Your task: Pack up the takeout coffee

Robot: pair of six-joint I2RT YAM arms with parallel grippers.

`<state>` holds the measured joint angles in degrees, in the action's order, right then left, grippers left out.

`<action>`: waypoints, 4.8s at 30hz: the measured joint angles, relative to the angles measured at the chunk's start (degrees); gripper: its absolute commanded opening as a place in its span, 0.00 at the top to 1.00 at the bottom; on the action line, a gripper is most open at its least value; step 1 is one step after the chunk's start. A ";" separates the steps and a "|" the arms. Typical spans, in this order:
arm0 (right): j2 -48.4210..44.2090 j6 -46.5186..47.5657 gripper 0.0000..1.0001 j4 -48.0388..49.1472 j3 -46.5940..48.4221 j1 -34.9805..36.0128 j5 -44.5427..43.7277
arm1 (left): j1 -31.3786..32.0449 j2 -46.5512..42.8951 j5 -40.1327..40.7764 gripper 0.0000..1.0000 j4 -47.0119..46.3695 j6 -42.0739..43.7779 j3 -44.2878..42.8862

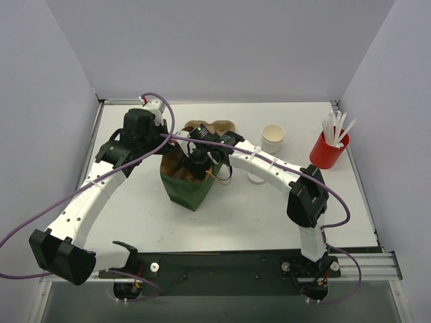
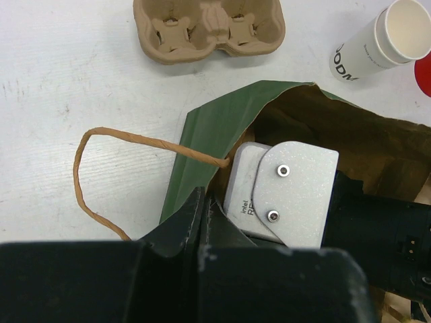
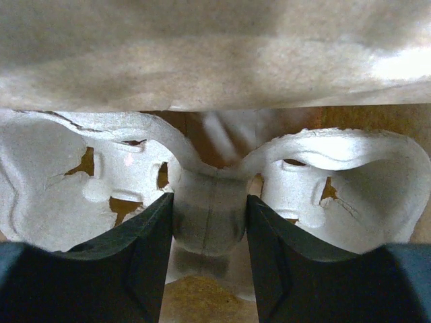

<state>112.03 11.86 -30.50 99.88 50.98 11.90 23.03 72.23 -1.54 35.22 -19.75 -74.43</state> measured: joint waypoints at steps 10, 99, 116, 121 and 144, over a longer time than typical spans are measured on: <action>0.00 -0.02 0.42 0.00 0.02 0.00 -1.73 | -0.02 0.02 -0.07 1.00 -0.35 0.00 0.00; -16.63 -16.46 0.16 18.91 -7.85 -8.66 13.33 | 1.07 2.80 -2.97 1.00 2.45 -9.79 -2.67; -19.17 -37.59 0.24 -0.92 6.60 -6.95 -10.56 | 2.03 -0.57 -0.74 1.00 -0.63 -20.52 1.92; -19.67 -40.09 0.40 -9.68 6.71 -6.95 -17.33 | 2.08 -0.87 0.22 1.00 -0.76 -21.97 1.99; -11.93 -48.06 0.97 -23.93 10.78 -3.28 -18.32 | 4.87 -1.01 1.79 1.00 -2.03 -23.58 2.10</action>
<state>100.09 -36.21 -54.43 110.65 47.70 -6.42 27.90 71.22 0.25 33.19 -43.33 -72.34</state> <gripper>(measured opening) 0.146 0.022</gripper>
